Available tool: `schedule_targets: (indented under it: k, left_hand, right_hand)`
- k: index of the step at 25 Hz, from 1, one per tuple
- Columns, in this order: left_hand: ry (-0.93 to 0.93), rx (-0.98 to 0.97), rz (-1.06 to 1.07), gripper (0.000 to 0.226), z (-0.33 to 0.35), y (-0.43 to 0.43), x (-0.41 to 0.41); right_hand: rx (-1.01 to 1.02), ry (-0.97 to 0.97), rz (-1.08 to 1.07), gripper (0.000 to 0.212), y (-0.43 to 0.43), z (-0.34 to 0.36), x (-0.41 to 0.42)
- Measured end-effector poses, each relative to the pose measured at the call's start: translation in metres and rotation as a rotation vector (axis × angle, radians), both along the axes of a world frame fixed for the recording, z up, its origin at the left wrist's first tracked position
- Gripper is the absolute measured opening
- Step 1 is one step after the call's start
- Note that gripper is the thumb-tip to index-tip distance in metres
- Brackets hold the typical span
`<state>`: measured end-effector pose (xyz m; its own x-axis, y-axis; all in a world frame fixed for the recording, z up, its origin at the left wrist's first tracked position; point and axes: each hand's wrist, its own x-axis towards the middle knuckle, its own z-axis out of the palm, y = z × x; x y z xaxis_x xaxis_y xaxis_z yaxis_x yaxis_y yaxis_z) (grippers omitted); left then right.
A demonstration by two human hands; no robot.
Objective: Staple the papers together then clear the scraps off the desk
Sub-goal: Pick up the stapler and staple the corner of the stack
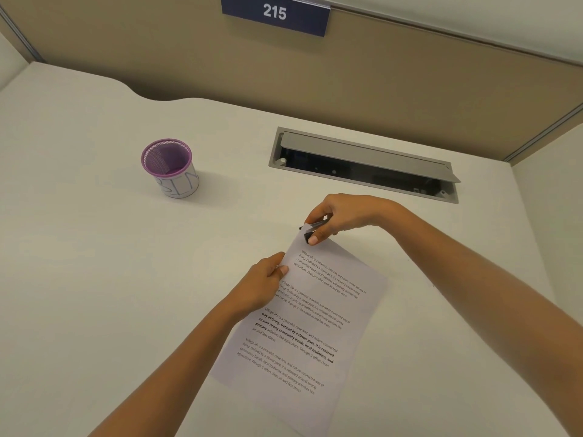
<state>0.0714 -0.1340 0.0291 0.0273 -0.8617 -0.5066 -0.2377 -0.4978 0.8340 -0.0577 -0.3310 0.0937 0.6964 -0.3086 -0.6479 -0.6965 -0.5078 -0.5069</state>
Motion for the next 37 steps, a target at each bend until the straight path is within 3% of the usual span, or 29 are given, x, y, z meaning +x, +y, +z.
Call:
schedule_targets:
  k: [13,17,23,33,37]
  left_hand:
    - [-0.011,-0.009,0.004,0.024,-0.001,-0.001,-0.001]
    - [-0.012,-0.011,0.002,0.024,-0.002,0.000,-0.001]
    - [-0.017,-0.017,0.029,0.024,-0.002,0.002,-0.001]
    - [-0.034,-0.008,0.052,0.023,-0.005,0.003,-0.001]
    - [-0.002,0.022,0.066,0.025,-0.006,0.006,0.002]
  right_hand:
    - [0.015,-0.013,0.029,0.035,0.002,0.001,0.001]
    - [0.018,-0.003,0.053,0.011,0.001,0.001,0.000]
    - [-0.037,-0.052,0.055,0.036,0.005,-0.004,-0.001]
    - [-0.190,-0.142,-0.048,0.033,0.023,-0.016,0.004]
    - [-0.094,-0.154,-0.102,0.038,0.024,-0.018,0.004]
